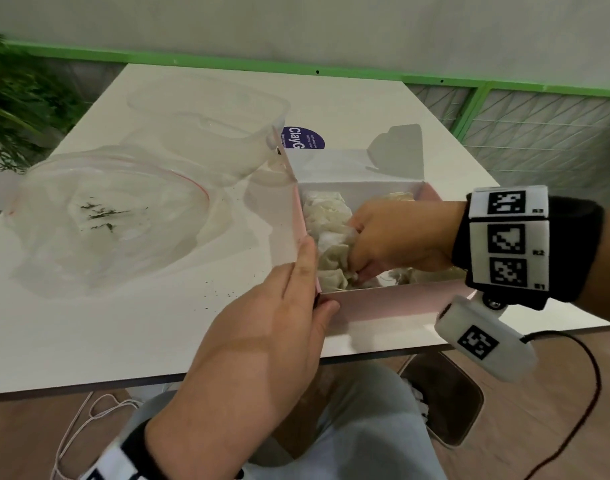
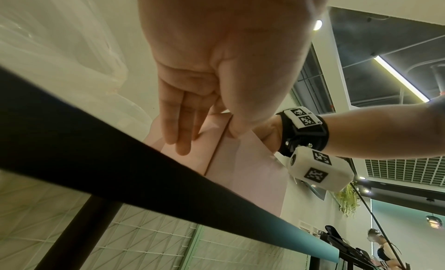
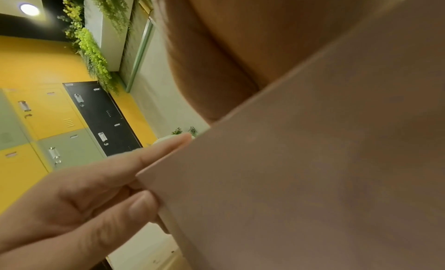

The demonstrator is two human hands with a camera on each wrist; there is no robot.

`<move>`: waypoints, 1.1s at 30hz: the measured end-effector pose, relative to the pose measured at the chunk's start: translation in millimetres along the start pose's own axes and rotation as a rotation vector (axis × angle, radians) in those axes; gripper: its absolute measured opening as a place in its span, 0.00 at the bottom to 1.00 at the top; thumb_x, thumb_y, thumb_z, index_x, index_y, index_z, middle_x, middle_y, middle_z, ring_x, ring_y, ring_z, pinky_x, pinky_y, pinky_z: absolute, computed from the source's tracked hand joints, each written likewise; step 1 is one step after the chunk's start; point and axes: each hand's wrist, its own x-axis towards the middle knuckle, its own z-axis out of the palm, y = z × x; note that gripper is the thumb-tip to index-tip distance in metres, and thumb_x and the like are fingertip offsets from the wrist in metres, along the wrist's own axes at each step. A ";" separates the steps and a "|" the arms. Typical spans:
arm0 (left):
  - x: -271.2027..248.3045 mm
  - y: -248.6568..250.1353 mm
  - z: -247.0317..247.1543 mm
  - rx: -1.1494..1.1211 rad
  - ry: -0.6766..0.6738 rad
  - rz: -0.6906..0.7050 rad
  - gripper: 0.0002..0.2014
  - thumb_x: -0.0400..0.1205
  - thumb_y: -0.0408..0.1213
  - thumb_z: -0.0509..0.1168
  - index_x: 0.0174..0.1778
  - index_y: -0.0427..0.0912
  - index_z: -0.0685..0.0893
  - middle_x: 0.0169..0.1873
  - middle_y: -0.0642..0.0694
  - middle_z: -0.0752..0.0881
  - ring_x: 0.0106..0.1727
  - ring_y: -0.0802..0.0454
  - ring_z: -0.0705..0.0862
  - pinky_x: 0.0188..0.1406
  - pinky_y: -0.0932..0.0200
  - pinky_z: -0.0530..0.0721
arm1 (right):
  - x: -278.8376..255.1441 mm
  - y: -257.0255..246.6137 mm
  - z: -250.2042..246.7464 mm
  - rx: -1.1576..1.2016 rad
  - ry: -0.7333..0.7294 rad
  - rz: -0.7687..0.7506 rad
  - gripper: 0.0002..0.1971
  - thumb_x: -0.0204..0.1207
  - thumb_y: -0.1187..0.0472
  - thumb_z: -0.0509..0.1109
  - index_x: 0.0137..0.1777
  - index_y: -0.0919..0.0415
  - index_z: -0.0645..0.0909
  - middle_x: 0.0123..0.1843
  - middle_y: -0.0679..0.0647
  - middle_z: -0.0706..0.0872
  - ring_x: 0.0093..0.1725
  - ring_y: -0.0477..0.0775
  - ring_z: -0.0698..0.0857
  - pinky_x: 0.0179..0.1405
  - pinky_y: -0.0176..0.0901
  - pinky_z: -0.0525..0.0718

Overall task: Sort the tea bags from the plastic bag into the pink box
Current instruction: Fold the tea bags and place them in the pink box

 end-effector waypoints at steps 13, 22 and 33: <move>11.7 -2.0 -2.8 0.021 -0.191 -0.051 0.36 0.92 0.55 0.44 0.87 0.54 0.26 0.52 0.51 0.83 0.43 0.49 0.75 0.43 0.53 0.74 | 4.7 -8.5 3.3 -0.130 0.113 -0.020 0.06 0.73 0.68 0.73 0.36 0.66 0.82 0.40 0.60 0.93 0.48 0.64 0.93 0.48 0.57 0.91; -6.7 -44.9 -8.3 -0.176 0.095 -0.012 0.35 0.87 0.60 0.54 0.89 0.58 0.50 0.67 0.58 0.77 0.55 0.56 0.83 0.51 0.52 0.84 | -25.8 6.5 -21.9 -0.228 0.504 -0.217 0.09 0.77 0.61 0.67 0.43 0.53 0.90 0.36 0.44 0.90 0.36 0.40 0.84 0.36 0.30 0.80; -41.4 -96.4 -16.6 -0.289 0.365 -0.112 0.15 0.85 0.55 0.63 0.64 0.55 0.85 0.56 0.64 0.83 0.52 0.71 0.82 0.43 0.54 0.85 | -55.6 47.0 70.4 -0.095 0.744 -0.485 0.09 0.82 0.58 0.64 0.54 0.52 0.86 0.41 0.45 0.87 0.43 0.51 0.85 0.46 0.56 0.81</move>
